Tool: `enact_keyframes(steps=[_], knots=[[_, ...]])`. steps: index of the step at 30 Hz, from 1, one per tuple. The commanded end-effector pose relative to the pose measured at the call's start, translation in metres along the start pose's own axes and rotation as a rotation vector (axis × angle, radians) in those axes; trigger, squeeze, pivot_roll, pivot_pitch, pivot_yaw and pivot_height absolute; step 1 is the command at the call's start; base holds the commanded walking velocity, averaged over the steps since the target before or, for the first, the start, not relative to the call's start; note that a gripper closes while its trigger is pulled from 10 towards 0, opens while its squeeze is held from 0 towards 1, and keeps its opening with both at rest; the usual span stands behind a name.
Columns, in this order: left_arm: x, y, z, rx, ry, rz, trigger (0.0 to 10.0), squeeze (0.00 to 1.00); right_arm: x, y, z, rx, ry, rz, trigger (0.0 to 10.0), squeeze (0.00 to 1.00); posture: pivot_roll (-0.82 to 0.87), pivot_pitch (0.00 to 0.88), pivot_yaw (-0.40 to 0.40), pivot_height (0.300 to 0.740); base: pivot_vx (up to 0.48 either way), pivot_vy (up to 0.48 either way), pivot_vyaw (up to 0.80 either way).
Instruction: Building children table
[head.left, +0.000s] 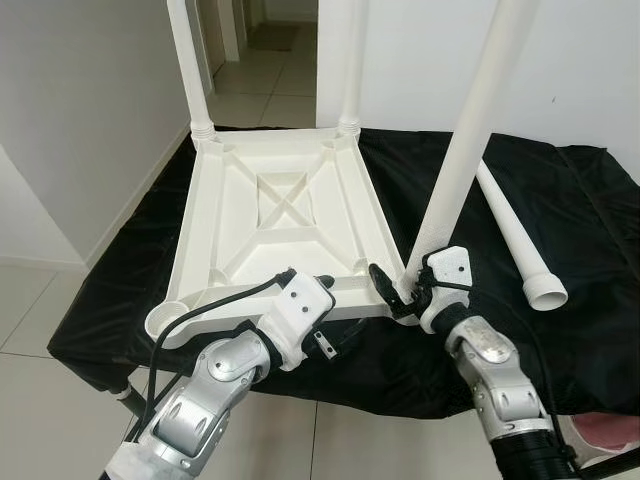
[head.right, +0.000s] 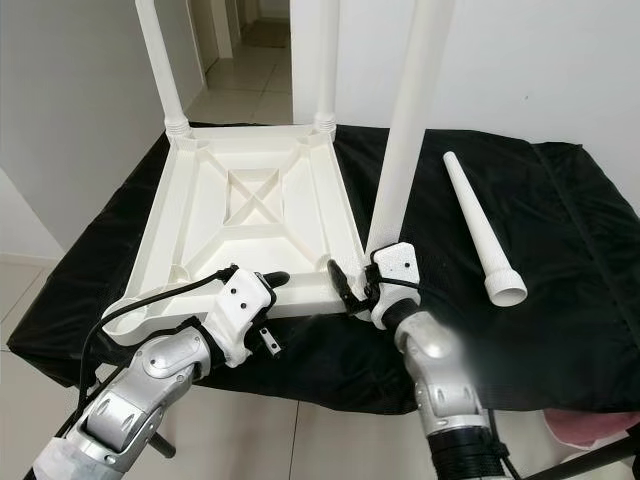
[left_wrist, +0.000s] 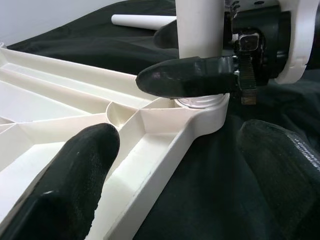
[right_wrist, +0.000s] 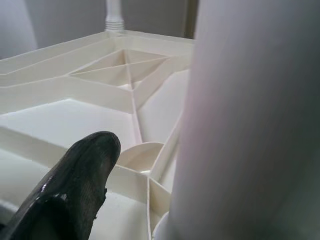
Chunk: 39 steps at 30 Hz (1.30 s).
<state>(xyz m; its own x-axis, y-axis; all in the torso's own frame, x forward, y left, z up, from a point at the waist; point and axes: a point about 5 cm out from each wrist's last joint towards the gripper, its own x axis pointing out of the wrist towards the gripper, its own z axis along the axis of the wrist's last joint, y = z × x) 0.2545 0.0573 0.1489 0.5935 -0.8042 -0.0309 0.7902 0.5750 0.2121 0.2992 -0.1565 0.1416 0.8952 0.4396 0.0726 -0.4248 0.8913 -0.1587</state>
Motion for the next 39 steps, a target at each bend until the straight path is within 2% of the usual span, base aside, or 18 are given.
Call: enact_keyframes(steps=[1, 2, 3, 4, 5, 6, 16, 17, 18, 19, 23, 29, 33, 38, 39], knots=[[0.000, -0.003, -0.002, 0.011, 0.009, -0.070, 10.0, 0.00, 0.001, 0.001, -0.002, 0.005, -0.001, 0.026, 10.0, 0.00, -0.05, 0.000, -0.001, 0.740, 0.000, 0.000, 0.00], [0.001, -0.004, -0.002, 0.011, 0.008, -0.073, 10.0, 0.00, 0.001, -0.001, -0.003, -0.008, 0.002, 0.036, 5.7, 0.00, -0.06, 0.000, 0.006, 0.740, 0.000, 0.000, 0.00], [0.001, -0.004, -0.002, 0.011, 0.008, -0.073, 10.0, 0.00, 0.001, -0.001, -0.003, -0.008, 0.002, 0.036, 5.7, 0.00, -0.06, 0.000, 0.006, 0.740, 0.000, 0.000, 0.00], [0.001, -0.004, -0.002, 0.012, 0.008, -0.077, 10.0, 0.00, 0.001, -0.004, -0.004, -0.023, 0.008, 0.050, 1.1, 0.00, -0.06, 0.000, 0.010, 0.740, 0.000, 0.000, 0.00], [0.001, -0.004, -0.002, 0.012, 0.008, -0.077, 10.0, 0.00, 0.001, -0.004, -0.004, -0.023, 0.008, 0.050, 1.1, 0.00, -0.06, 0.000, 0.010, 0.740, 0.000, 0.000, 0.00], [0.001, -0.004, -0.002, 0.011, 0.007, -0.081, 10.0, 0.00, 0.000, -0.007, -0.006, -0.028, 0.016, 0.062, 0.0, 0.00, -0.06, 0.000, 0.011, 0.740, 0.000, 0.000, 0.00], [0.000, -0.005, -0.003, 0.013, 0.009, -0.091, 10.0, 0.00, -0.010, -0.012, -0.017, -0.014, 0.046, 0.084, 0.0, 0.00, -0.07, 0.000, 0.021, 0.740, 0.000, 0.000, 0.00], [-0.001, -0.006, -0.003, 0.012, 0.011, -0.092, 10.0, 0.00, -0.013, -0.012, -0.019, 0.014, 0.048, 0.057, 4.0, 0.00, -0.06, 0.000, 0.021, 0.740, 0.000, 0.000, 0.00], [-0.001, -0.006, -0.003, 0.012, 0.011, -0.092, 10.0, 0.00, -0.013, -0.012, -0.019, 0.014, 0.048, 0.057, 4.0, 0.00, -0.06, 0.000, 0.021, 0.740, 0.000, 0.000, 0.00], [-0.001, -0.006, -0.003, 0.011, 0.012, -0.092, 10.0, 0.00, -0.013, -0.012, -0.018, 0.026, 0.048, 0.043, 10.0, 0.00, -0.06, 0.000, 0.020, 0.740, 0.000, 0.000, 0.00], [-0.002, -0.006, -0.003, 0.008, 0.014, -0.091, 10.0, 0.00, -0.014, -0.012, -0.017, 0.035, 0.038, 0.014, 10.0, 0.00, -0.06, 0.000, 0.020, 0.740, 0.000, 0.000, 0.00], [-0.005, -0.008, -0.005, 0.002, 0.022, -0.082, 10.0, 0.00, -0.014, -0.007, -0.010, 0.059, 0.027, -0.126, 10.0, 0.00, -0.05, 0.000, 0.013, 0.740, 0.000, 0.000, 0.00], [-0.005, -0.008, -0.005, 0.001, 0.023, -0.080, 10.0, 0.00, -0.015, -0.005, -0.009, 0.066, 0.026, -0.156, 10.0, 0.00, -0.05, 0.000, 0.012, 0.740, 0.000, 0.000, 0.00], [-0.004, -0.006, -0.005, -0.004, 0.022, -0.064, 10.0, 0.00, -0.016, 0.000, -0.007, 0.085, 0.046, -0.369, 10.0, 0.00, -0.05, 0.000, -0.001, 0.740, 0.000, 0.000, 0.00], [-0.004, -0.006, -0.005, -0.004, 0.022, -0.064, 10.0, 0.00, -0.016, 0.000, -0.007, 0.085, 0.046, -0.369, 10.0, 0.00, -0.05, 0.000, -0.001, 0.740, 0.000, 0.000, 0.00]])
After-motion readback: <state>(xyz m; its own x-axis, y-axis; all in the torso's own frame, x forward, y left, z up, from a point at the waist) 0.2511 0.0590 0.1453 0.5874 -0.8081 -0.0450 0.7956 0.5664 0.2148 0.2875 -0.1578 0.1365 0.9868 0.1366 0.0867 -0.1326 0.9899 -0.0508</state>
